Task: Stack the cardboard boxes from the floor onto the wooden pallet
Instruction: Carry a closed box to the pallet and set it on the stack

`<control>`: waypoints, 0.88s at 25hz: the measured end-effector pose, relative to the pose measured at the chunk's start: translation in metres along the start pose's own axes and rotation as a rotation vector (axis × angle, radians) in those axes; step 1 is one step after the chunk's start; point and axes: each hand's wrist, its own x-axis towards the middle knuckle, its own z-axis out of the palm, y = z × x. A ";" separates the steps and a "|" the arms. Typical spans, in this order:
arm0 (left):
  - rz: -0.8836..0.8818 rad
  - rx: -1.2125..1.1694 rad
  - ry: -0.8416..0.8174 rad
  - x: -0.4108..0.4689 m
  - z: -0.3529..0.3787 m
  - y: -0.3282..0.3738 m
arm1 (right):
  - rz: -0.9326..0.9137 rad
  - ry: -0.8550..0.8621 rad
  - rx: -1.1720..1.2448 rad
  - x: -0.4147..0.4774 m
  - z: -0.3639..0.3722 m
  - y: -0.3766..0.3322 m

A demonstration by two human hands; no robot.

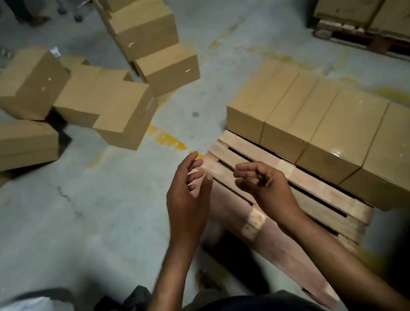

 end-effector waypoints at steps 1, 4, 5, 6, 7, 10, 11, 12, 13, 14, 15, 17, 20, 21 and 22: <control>-0.013 -0.007 0.026 0.014 -0.021 -0.003 | -0.014 -0.035 0.008 0.011 0.026 -0.004; -0.087 -0.072 0.106 0.053 -0.071 -0.011 | -0.078 -0.118 -0.028 0.037 0.093 -0.018; -0.115 -0.097 0.138 0.066 -0.087 -0.015 | -0.076 -0.144 -0.035 0.044 0.115 -0.023; -0.140 -0.115 0.166 0.077 -0.099 -0.020 | -0.061 -0.167 -0.038 0.050 0.132 -0.027; -0.159 -0.135 0.190 0.089 -0.109 -0.024 | -0.046 -0.194 -0.042 0.058 0.147 -0.031; -0.203 -0.170 0.229 0.134 -0.134 -0.040 | -0.030 -0.224 -0.075 0.100 0.186 -0.037; -0.209 -0.168 0.239 0.151 -0.141 -0.045 | -0.042 -0.232 -0.094 0.119 0.198 -0.038; -0.208 -0.164 0.250 0.168 -0.149 -0.048 | -0.061 -0.241 -0.112 0.140 0.211 -0.039; -0.210 -0.163 0.270 0.185 -0.157 -0.051 | -0.083 -0.256 -0.128 0.161 0.225 -0.042; -0.211 -0.162 0.295 0.204 -0.166 -0.053 | -0.112 -0.273 -0.136 0.181 0.238 -0.045; -0.213 -0.160 0.320 0.224 -0.176 -0.055 | -0.134 -0.291 -0.141 0.203 0.254 -0.049; -0.218 -0.160 0.363 0.258 -0.195 -0.058 | -0.151 -0.319 -0.154 0.239 0.281 -0.061; -0.244 -0.174 0.391 0.305 -0.224 -0.066 | -0.122 -0.354 -0.159 0.289 0.323 -0.073; -0.247 -0.181 0.399 0.318 -0.234 -0.070 | -0.114 -0.355 -0.163 0.302 0.338 -0.076; -0.249 -0.186 0.400 0.332 -0.245 -0.075 | -0.110 -0.351 -0.162 0.313 0.353 -0.077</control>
